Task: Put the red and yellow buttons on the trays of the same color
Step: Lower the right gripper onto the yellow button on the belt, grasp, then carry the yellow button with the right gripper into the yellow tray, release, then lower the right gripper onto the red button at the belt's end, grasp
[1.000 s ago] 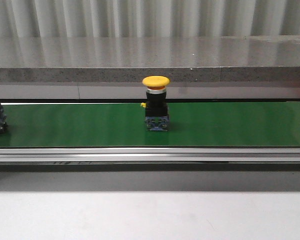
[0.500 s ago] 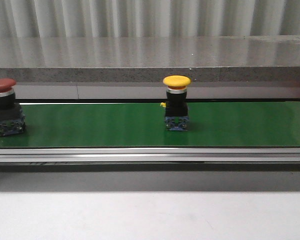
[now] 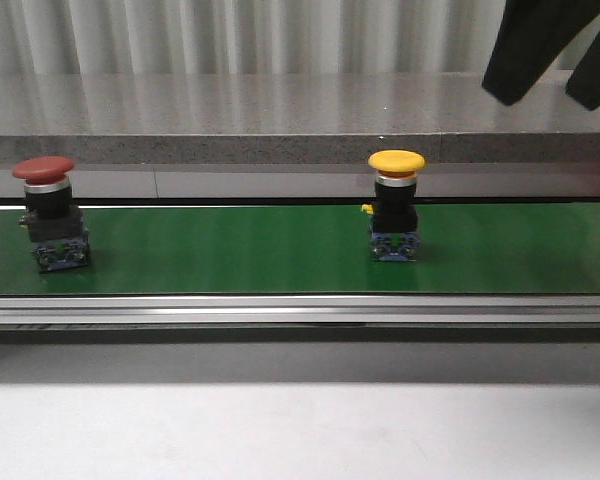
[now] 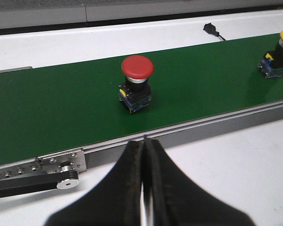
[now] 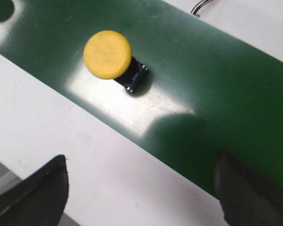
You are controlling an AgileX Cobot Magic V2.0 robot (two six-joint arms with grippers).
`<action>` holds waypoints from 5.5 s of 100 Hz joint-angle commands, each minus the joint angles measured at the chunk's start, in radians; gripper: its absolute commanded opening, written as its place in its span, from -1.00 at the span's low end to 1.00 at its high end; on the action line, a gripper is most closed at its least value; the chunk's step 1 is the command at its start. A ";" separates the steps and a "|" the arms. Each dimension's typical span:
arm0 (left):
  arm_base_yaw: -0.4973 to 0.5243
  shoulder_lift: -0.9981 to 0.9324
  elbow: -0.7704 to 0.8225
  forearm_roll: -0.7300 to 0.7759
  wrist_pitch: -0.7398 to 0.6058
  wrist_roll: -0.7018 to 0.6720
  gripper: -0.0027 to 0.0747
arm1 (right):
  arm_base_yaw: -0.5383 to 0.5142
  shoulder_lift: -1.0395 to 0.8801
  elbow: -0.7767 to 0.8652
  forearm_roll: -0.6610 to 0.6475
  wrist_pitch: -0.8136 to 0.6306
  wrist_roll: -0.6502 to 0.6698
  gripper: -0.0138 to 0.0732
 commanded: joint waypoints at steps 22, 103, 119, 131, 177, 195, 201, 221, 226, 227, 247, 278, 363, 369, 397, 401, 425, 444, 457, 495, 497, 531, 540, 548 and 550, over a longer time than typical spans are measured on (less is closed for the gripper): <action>-0.007 0.005 -0.029 -0.020 -0.061 -0.003 -0.98 | 0.005 0.154 -0.124 0.104 0.043 -0.140 0.71; -0.007 0.005 -0.029 -0.020 -0.061 -0.003 -0.98 | -0.002 0.258 -0.138 0.123 -0.106 -0.173 -0.38; -0.007 0.005 -0.029 -0.020 -0.061 -0.003 -0.98 | -0.033 0.209 -0.138 0.123 -0.110 -0.087 -0.38; -0.007 0.005 -0.029 -0.020 -0.061 -0.003 -0.98 | -0.072 0.165 -0.138 0.123 -0.108 -0.031 -0.38; -0.007 0.005 -0.029 -0.020 -0.061 -0.003 -0.98 | -0.330 -0.009 -0.094 0.122 -0.096 0.110 -0.38; -0.007 0.005 -0.029 -0.020 -0.061 -0.003 -0.98 | -0.484 -0.064 -0.025 0.122 -0.116 0.110 -0.38; -0.007 0.005 -0.029 -0.020 -0.061 -0.003 -0.98 | -0.539 -0.077 -0.004 0.122 -0.120 0.110 -0.38; -0.007 0.005 -0.029 -0.020 -0.061 -0.003 -0.98 | -0.694 -0.080 0.037 0.122 -0.158 0.141 -0.38; -0.007 0.005 -0.029 -0.020 -0.061 -0.003 -0.98 | -0.729 -0.078 0.044 0.121 -0.179 0.163 -0.38; -0.007 0.005 -0.029 -0.020 -0.061 -0.003 -0.98 | -0.739 -0.077 0.044 0.121 -0.182 0.165 -0.38; -0.007 0.005 -0.029 -0.020 -0.061 -0.003 -0.98 | -0.869 -0.032 0.045 0.120 -0.244 0.227 -0.38; -0.007 0.005 -0.029 -0.020 -0.061 -0.003 -0.98 | -0.996 0.116 0.045 0.119 -0.291 0.239 -0.38; -0.007 0.005 -0.029 -0.020 -0.061 -0.003 -0.98 | -0.993 0.377 0.045 0.145 -0.450 0.239 0.43; -0.007 0.005 -0.029 -0.020 -0.061 -0.003 -0.98 | -0.993 0.368 0.045 0.145 -0.450 0.239 0.61; -0.007 0.005 -0.029 -0.020 -0.061 -0.003 -0.98 | -0.991 0.240 0.045 0.131 -0.460 0.217 0.68; -0.007 0.005 -0.029 -0.020 -0.061 -0.003 -0.98 | -0.990 0.213 0.045 0.130 -0.455 0.211 0.68; -0.007 0.005 -0.029 -0.020 -0.061 -0.003 -0.98 | -0.891 0.065 0.045 0.128 -0.423 0.192 0.68; -0.007 0.005 -0.029 -0.020 -0.061 -0.003 -0.98 | -0.751 -0.022 0.045 0.127 -0.394 0.190 0.68; -0.007 0.005 -0.029 -0.020 -0.061 -0.003 -0.98 | -0.673 -0.069 0.045 0.128 -0.382 0.190 0.68; -0.007 0.005 -0.029 -0.020 -0.061 -0.003 -0.98 | -0.387 -0.089 0.042 0.128 -0.254 0.124 0.69; -0.007 0.005 -0.029 -0.020 -0.061 -0.003 -0.98 | -0.377 -0.087 0.042 0.128 -0.245 0.115 0.69; -0.007 0.005 -0.029 -0.020 -0.061 -0.003 -0.98 | -0.196 -0.009 0.041 0.128 -0.103 -0.019 0.69; -0.007 0.005 -0.029 -0.020 -0.061 -0.003 -0.98 | -0.177 0.011 0.041 0.128 -0.074 -0.068 0.69; -0.007 0.005 -0.029 -0.020 -0.061 -0.003 -0.98 | -0.174 0.027 0.041 0.128 -0.067 -0.100 0.69; -0.007 0.005 -0.029 -0.020 -0.061 -0.003 -0.98 | -0.174 0.033 0.041 0.128 -0.069 -0.106 0.69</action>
